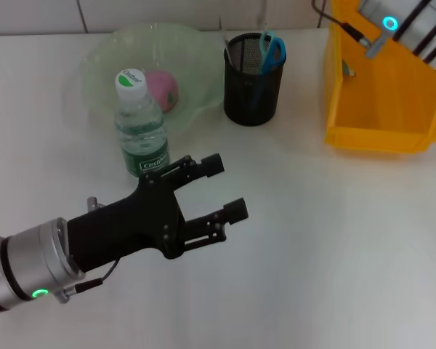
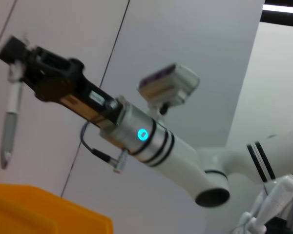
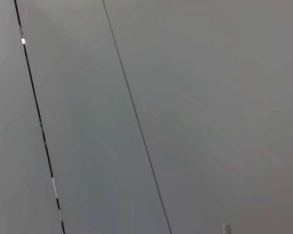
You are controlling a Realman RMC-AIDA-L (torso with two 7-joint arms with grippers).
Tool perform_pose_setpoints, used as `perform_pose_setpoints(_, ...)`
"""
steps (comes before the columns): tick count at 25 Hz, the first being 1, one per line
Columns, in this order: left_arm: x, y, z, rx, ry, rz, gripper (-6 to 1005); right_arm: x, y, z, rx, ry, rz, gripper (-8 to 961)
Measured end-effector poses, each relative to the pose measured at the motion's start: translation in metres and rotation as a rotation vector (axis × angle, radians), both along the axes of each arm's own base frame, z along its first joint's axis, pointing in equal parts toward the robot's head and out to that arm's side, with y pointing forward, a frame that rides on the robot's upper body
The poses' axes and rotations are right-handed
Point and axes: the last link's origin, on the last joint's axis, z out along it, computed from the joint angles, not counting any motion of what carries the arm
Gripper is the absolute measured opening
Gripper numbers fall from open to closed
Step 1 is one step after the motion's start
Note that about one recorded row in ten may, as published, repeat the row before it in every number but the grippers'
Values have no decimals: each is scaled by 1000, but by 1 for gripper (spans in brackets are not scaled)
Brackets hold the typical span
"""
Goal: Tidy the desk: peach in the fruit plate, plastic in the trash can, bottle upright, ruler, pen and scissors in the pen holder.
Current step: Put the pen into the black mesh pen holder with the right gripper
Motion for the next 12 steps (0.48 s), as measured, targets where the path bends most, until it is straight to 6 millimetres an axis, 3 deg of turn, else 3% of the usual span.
perform_pose_setpoints(6,-1,-1,-2,-18,9,-1,812,-17,10,-8,-34,-59,8,136)
perform_pose_setpoints(12,-1,-1,-5,-22,17,6,812,0,7,0,-9,-33,-31,137)
